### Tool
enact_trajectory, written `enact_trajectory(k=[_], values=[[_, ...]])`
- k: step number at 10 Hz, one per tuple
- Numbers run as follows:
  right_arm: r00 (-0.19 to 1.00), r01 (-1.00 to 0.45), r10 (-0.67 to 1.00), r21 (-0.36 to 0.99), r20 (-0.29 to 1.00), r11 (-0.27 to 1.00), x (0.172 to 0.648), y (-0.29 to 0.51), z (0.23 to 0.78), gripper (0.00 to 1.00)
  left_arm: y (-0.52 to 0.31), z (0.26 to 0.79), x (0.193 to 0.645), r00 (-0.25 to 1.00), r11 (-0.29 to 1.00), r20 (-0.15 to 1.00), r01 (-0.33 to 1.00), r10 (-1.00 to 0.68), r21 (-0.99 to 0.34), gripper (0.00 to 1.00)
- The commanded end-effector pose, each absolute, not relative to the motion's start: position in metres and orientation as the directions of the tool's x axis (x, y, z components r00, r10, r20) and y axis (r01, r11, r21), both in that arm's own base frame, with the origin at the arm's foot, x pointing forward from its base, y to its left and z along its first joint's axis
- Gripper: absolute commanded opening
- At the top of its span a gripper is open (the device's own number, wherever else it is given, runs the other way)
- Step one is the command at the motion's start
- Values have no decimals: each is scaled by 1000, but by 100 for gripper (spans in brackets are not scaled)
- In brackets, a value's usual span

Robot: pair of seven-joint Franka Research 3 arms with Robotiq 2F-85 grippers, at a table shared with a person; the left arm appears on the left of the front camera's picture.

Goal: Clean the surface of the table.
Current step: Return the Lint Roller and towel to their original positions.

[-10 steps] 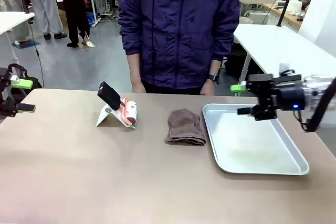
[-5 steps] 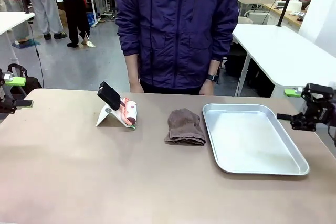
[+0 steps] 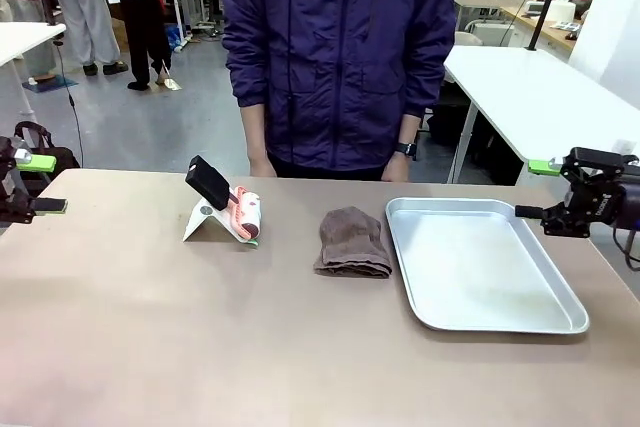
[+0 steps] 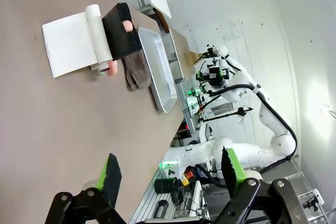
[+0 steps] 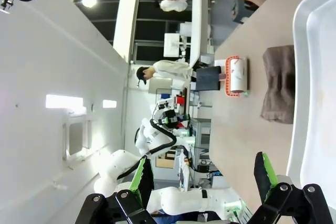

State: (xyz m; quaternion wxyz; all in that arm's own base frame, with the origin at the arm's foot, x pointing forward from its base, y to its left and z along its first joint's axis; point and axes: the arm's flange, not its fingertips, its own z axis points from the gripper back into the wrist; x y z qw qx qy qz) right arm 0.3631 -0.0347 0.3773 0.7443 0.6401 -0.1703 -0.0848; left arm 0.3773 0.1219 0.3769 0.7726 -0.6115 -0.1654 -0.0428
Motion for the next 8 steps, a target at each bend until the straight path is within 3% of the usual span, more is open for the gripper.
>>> enact_trajectory(k=[1, 8], values=[[919, -72, -372, 983, 131, 167, 364, -37, 380, 100, 123, 380, 375, 946, 256, 295, 254, 137, -933, 100], [919, -72, -372, 983, 131, 167, 364, -37, 380, 100, 123, 380, 375, 946, 256, 295, 254, 137, -933, 100]])
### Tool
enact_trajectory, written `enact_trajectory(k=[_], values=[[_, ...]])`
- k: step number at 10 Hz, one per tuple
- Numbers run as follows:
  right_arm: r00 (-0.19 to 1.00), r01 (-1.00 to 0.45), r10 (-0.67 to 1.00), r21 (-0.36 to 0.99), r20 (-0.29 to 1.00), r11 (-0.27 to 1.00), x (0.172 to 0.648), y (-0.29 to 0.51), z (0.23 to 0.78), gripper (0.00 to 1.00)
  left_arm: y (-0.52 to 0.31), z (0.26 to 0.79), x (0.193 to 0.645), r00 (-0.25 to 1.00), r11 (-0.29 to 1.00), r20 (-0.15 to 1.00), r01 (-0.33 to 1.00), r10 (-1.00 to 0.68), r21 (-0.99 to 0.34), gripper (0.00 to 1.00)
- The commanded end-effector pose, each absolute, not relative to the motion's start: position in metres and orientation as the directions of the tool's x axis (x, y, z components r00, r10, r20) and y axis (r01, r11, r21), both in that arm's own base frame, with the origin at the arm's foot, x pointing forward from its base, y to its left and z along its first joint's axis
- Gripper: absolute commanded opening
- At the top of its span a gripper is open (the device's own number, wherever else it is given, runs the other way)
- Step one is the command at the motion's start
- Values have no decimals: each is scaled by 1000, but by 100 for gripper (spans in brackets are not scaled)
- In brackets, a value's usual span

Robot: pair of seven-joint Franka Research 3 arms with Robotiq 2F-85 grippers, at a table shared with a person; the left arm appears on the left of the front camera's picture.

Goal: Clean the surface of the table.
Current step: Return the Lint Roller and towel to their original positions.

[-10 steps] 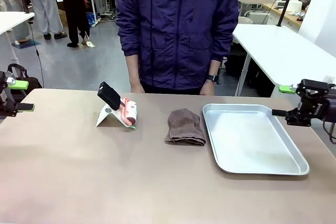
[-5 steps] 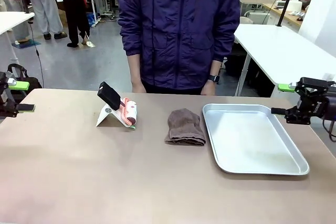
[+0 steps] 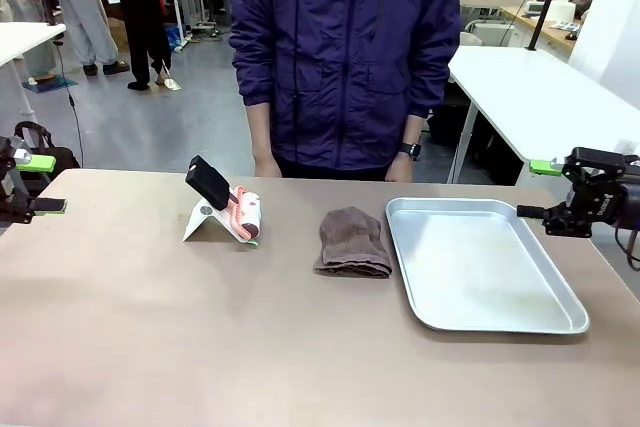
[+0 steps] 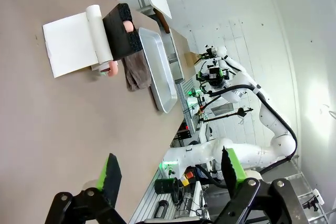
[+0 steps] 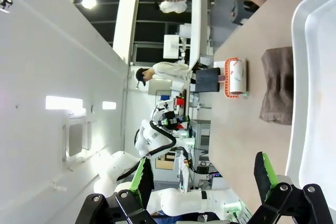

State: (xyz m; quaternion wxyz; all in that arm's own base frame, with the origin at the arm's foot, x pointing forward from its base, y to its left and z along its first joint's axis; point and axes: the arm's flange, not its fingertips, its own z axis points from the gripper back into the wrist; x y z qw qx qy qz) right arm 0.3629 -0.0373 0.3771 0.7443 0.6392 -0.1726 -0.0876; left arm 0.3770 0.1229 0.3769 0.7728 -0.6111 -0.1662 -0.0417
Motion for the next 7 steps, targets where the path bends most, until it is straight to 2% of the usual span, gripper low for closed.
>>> enact_trajectory(k=[1, 7], values=[[919, -72, -372, 983, 131, 167, 364, -37, 380, 100, 123, 380, 375, 946, 256, 295, 254, 137, -933, 100], [919, -72, -372, 983, 131, 167, 364, -37, 380, 100, 123, 380, 375, 946, 256, 295, 254, 137, -933, 100]])
